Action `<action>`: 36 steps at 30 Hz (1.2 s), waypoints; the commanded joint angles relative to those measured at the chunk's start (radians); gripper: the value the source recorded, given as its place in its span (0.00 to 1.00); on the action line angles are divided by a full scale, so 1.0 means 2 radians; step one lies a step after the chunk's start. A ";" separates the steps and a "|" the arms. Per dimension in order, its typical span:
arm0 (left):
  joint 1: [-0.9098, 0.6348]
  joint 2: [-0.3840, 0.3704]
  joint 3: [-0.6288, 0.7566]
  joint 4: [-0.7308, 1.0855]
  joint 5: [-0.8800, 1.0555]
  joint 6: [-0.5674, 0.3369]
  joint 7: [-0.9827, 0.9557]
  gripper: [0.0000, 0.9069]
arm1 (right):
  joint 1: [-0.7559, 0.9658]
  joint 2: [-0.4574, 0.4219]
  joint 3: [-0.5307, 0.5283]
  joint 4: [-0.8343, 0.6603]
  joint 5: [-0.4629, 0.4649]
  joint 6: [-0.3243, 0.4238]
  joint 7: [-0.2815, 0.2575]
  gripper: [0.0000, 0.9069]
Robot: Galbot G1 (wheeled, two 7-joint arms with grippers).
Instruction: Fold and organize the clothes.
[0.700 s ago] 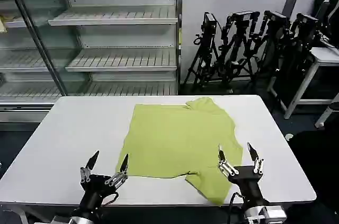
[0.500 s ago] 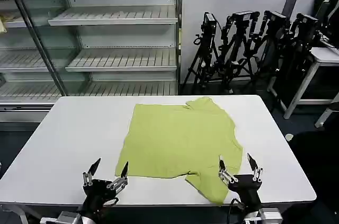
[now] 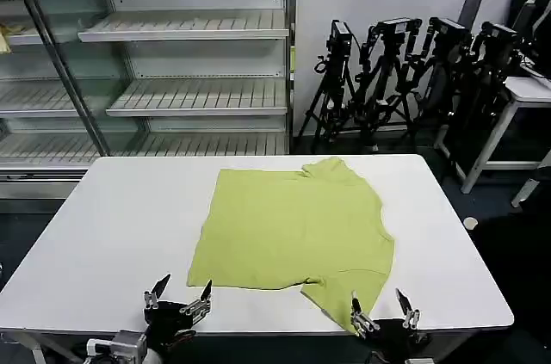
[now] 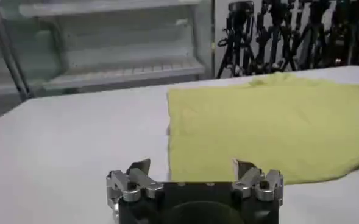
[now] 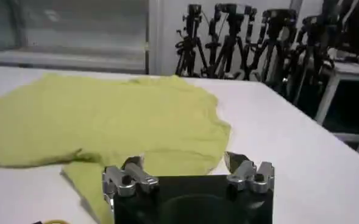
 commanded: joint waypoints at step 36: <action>-0.030 -0.007 0.012 0.043 -0.095 -0.030 -0.004 0.02 | -0.026 0.011 -0.026 -0.003 0.018 0.016 -0.006 0.00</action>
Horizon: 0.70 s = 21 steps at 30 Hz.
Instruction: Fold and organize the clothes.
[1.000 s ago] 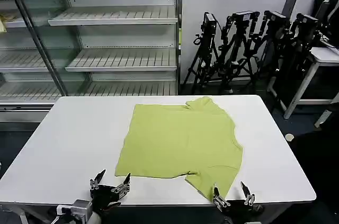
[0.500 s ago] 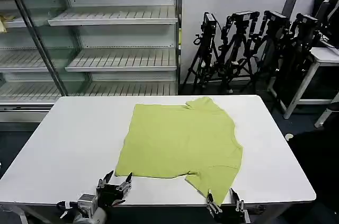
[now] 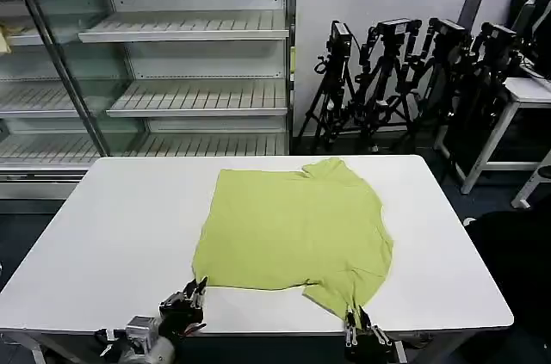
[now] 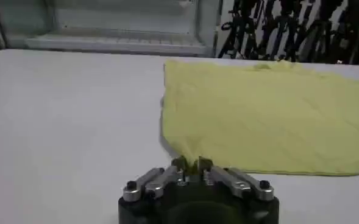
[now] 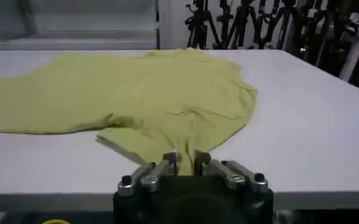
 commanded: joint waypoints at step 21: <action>0.075 -0.029 -0.042 -0.115 -0.013 -0.025 0.009 0.02 | -0.015 -0.019 0.057 0.103 0.018 0.025 -0.034 0.00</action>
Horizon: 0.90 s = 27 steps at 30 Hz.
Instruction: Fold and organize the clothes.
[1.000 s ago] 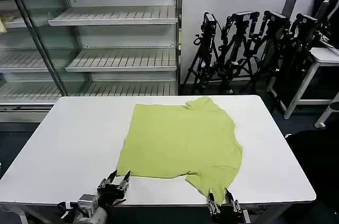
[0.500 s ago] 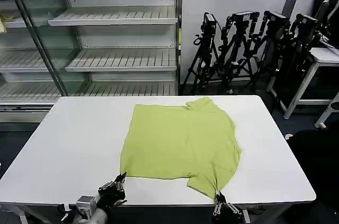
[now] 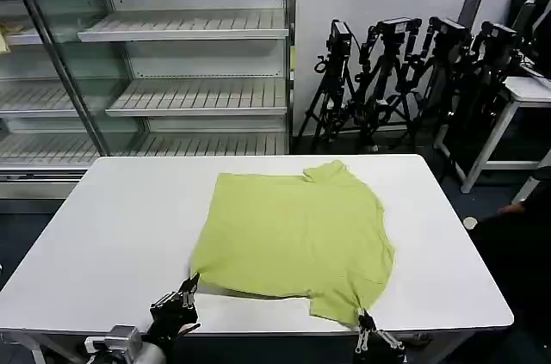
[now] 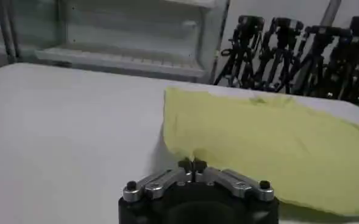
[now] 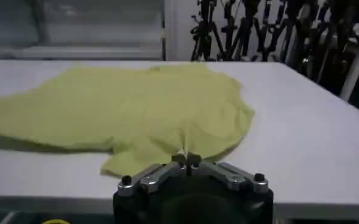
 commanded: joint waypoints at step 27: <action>-0.123 0.036 0.033 0.085 -0.009 -0.020 0.016 0.02 | 0.280 -0.075 0.012 -0.139 0.121 -0.049 -0.006 0.00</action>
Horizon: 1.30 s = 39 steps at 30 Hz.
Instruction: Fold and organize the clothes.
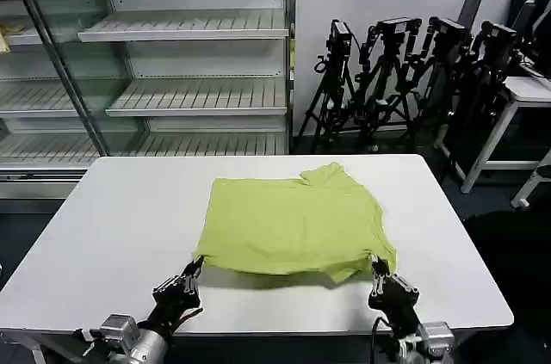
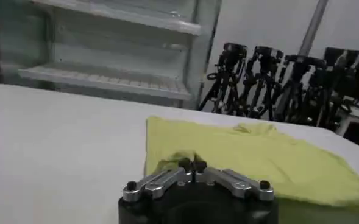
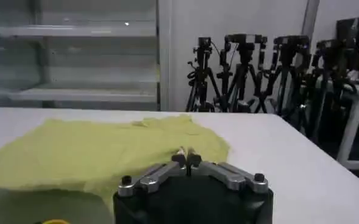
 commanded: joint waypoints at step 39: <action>-0.217 0.055 0.093 0.194 0.005 -0.025 -0.021 0.08 | 0.193 0.006 -0.074 -0.188 0.007 -0.004 0.016 0.00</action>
